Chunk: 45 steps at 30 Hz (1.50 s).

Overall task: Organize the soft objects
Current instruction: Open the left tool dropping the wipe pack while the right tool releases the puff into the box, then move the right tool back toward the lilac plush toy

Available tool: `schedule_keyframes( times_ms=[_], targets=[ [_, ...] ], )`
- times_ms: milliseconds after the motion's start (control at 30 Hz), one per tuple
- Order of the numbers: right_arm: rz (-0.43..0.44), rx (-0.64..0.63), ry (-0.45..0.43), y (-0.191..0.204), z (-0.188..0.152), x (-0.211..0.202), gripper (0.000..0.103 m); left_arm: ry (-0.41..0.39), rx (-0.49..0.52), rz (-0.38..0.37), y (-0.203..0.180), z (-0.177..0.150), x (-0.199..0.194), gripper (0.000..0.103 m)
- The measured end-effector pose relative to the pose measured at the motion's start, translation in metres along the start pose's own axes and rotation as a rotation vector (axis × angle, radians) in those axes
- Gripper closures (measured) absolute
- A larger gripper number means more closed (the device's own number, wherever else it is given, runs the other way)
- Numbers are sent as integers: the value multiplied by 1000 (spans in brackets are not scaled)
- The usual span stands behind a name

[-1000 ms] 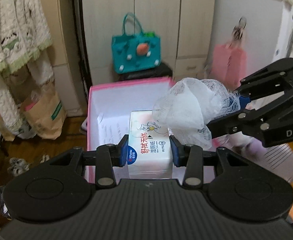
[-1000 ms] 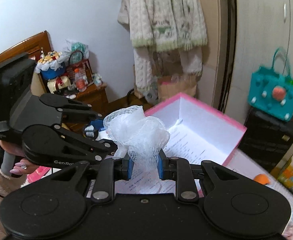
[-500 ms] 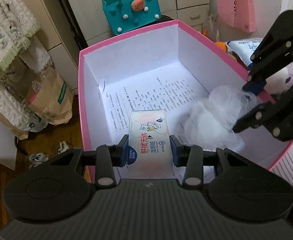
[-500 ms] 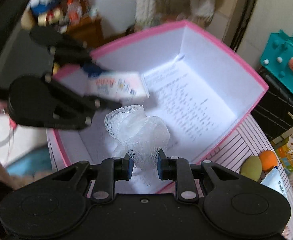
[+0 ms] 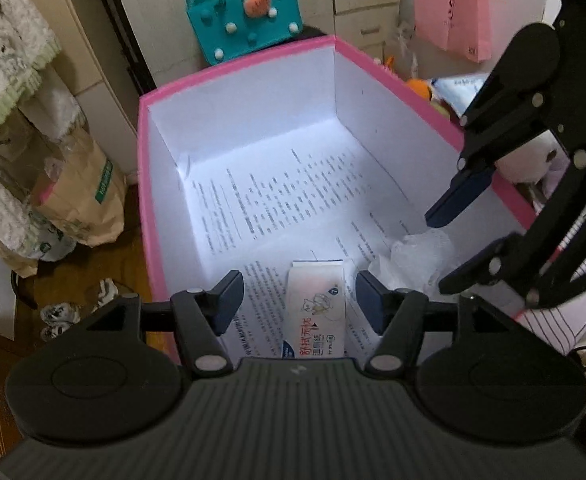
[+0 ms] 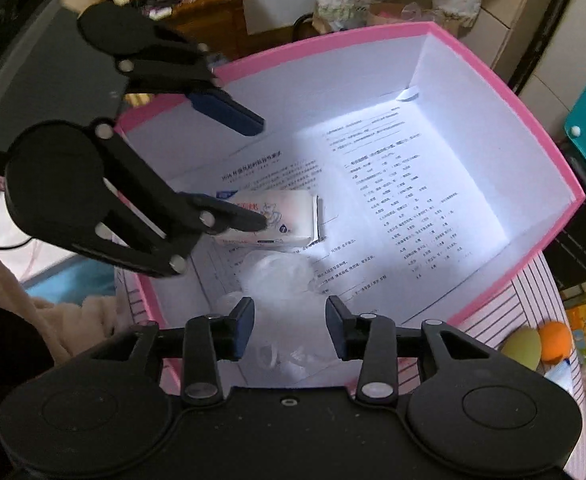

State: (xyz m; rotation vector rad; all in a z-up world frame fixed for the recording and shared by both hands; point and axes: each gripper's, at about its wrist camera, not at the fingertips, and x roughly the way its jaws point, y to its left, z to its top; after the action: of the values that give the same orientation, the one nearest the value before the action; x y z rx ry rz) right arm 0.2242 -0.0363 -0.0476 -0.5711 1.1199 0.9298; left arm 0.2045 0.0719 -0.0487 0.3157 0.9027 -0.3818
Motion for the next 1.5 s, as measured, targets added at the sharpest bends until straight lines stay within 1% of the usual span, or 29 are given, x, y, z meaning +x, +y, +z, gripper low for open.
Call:
schedule_keyframes(
  times_ms=[133,233,333,400,567,800,1033,1100,1233,1367,1500],
  targets=[
    [-4,74,-75,-8,-6,-21,58,-30,-30,4,7,-1,-17,42],
    [-19,119,-134,-7,-13,-43,58,-33,-37,17,7,0,-27,42],
    [-42,130,-186,-2,-21,-62,58,-27,-45,12,4,0,-37,42],
    [-54,131,-222,3,-27,-75,58,-33,-42,6,1,0,-46,42],
    [-87,107,-292,21,-45,-104,57,-68,4,37,-19,-3,-73,40],
    [-138,59,-361,45,-71,-138,54,-91,41,28,-43,-6,-105,36],
    [-189,49,-383,64,-97,-163,50,-120,107,55,-73,-2,-128,25],
    [-198,55,-390,67,-106,-172,49,-128,121,56,-81,0,-132,24],
    [-218,72,-405,71,-123,-186,46,-141,147,38,-96,4,-137,21],
    [-241,97,-412,71,-142,-196,39,-158,177,10,-113,10,-139,19],
    [-268,128,-406,69,-166,-199,38,-183,213,-23,-132,18,-136,17]
  ],
)
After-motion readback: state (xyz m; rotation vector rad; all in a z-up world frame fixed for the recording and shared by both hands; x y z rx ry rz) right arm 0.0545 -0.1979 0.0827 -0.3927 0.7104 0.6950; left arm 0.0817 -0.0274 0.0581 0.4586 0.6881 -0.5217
